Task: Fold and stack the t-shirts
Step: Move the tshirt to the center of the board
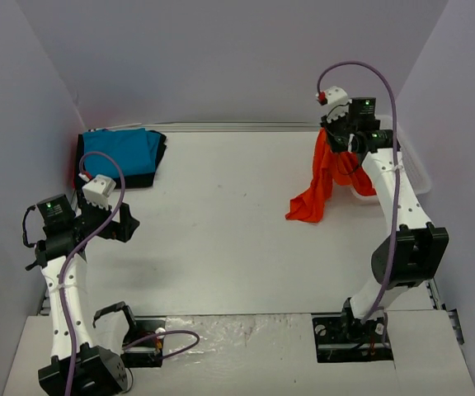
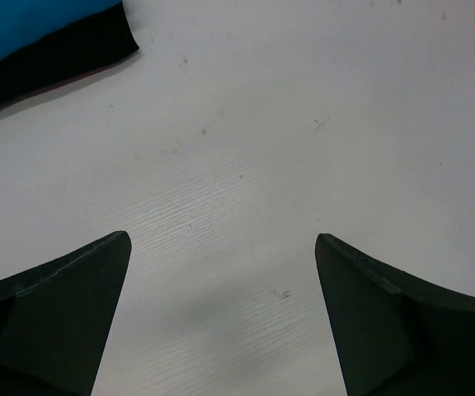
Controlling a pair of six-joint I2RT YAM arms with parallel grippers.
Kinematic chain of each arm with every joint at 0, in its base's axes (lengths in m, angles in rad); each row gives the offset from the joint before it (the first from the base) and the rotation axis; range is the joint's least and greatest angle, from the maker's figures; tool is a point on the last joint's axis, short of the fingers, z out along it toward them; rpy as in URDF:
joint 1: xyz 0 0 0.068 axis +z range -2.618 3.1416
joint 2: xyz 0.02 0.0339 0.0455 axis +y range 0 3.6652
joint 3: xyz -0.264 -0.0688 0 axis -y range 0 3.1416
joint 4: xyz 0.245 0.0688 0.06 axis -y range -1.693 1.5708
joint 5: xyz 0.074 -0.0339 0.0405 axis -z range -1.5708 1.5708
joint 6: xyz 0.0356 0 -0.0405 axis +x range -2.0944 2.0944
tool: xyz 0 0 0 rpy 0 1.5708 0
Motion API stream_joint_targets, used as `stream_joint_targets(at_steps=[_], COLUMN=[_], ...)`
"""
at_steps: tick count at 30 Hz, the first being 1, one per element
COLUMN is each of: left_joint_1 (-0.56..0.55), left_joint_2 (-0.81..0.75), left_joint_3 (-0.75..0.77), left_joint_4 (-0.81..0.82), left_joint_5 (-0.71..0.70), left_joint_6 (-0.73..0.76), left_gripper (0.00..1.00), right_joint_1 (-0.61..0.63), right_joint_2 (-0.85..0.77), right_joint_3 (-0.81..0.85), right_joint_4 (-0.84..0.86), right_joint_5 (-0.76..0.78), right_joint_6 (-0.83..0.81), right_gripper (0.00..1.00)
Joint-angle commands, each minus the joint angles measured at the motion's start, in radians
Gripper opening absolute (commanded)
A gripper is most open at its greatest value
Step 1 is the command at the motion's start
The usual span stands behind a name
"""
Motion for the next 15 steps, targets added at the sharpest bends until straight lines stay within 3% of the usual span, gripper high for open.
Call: stream_joint_targets(at_steps=[1,10,15], left_joint_1=[0.01,0.01,0.01], left_joint_2=[-0.002,0.001,0.003], left_joint_3=[0.039,0.038,0.038], left_joint_4=[0.001,0.006,0.006], left_joint_5=[0.014,-0.004,-0.012], left_joint_6=[0.016,0.014,0.013], left_gripper=[0.94,0.94,0.94], right_joint_1=[0.117,0.352,0.49], right_joint_2=[-0.078,-0.094,-0.057], right_joint_3=[0.057,0.083,0.117], right_joint_4=[-0.049,-0.28,-0.521], right_joint_5=[-0.016,-0.195,-0.284], right_joint_6=[-0.024,-0.204,-0.305], right_gripper=[0.0,0.0,0.0])
